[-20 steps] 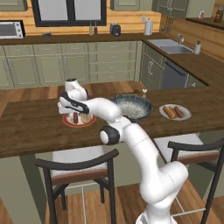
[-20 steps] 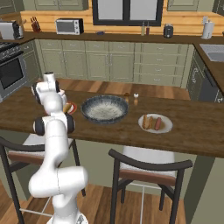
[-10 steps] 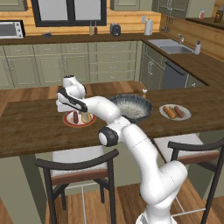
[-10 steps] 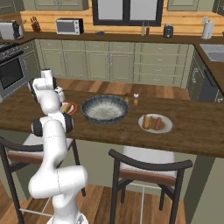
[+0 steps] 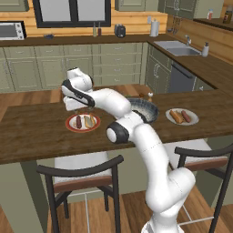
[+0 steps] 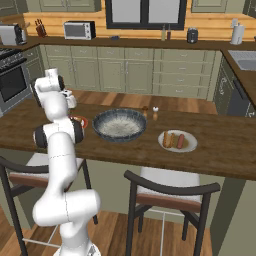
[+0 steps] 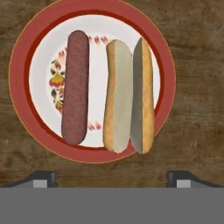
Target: Place one bun and one sausage from the bowl on each plate.
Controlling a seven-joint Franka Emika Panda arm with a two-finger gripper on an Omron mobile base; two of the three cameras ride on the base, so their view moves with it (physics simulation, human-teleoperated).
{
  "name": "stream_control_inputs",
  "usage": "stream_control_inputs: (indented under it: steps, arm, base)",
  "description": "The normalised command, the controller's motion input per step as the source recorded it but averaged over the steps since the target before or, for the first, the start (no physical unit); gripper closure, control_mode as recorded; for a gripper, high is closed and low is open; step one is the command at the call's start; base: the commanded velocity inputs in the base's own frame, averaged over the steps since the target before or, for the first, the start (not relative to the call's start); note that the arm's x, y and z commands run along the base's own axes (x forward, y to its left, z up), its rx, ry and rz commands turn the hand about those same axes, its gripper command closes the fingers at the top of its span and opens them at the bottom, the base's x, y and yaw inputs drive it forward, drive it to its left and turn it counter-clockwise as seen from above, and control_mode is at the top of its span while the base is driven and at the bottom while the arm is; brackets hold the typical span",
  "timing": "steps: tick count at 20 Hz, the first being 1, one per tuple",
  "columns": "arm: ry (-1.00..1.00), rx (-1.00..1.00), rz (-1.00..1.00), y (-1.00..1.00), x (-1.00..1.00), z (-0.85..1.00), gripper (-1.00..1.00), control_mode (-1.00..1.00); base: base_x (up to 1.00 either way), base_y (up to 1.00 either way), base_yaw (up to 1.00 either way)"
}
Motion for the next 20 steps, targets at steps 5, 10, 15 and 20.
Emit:
stream_control_inputs:
  steps: [5,10,15,20]
  arm:
    - [-0.16,0.07,0.03,-0.66,-0.81,0.25,-1.0,-1.0]
    - [-0.2,0.16,0.0,-0.71,-0.72,-0.03,-1.0,-1.0]
    - [-0.29,0.17,0.0,-0.65,-0.5,0.02,-1.0,-1.0]
    - [-0.18,0.14,0.0,-0.52,-0.72,0.37,-1.0,-1.0]
  base:
    - [0.0,0.0,0.0]
    - [0.0,0.0,0.0]
    - [0.0,0.0,0.0]
    - [0.0,0.0,0.0]
